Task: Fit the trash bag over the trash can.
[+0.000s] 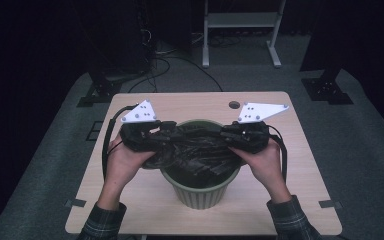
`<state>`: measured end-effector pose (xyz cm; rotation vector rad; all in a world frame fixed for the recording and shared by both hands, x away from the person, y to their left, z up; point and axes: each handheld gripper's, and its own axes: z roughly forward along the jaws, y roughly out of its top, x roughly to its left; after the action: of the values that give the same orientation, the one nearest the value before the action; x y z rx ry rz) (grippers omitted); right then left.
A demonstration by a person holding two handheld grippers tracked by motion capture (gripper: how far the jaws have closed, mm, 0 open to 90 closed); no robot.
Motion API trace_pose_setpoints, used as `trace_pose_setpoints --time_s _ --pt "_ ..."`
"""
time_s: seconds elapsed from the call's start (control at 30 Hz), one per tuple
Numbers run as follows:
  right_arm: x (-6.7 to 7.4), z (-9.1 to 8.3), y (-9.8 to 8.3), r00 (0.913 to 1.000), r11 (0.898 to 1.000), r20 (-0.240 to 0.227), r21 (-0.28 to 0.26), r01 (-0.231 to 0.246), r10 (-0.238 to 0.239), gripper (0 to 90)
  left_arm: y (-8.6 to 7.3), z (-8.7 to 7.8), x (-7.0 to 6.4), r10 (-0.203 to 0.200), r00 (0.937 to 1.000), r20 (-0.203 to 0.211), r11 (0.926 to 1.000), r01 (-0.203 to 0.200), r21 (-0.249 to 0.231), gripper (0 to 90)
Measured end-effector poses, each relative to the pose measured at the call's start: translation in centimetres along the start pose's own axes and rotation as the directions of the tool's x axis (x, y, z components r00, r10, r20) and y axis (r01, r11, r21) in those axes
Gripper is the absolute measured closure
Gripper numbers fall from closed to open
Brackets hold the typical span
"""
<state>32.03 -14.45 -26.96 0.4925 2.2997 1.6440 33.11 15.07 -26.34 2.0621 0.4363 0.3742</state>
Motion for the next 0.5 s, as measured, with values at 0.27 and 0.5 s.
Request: trace_pose_setpoints --time_s 0.27,0.5 --pt "-0.6 -0.8 0.5 0.9985 0.999 0.053 -0.05 -0.008 0.011 89.9 -1.0 0.9 0.2 0.007 1.0 0.001 0.9969 -0.007 0.079 50.0" --pt "-1.6 -1.2 0.2 0.9969 0.998 0.069 -0.054 -0.033 0.037 89.8 -0.7 0.4 0.5 -0.002 1.0 0.003 0.9996 0.002 0.029 48.3"
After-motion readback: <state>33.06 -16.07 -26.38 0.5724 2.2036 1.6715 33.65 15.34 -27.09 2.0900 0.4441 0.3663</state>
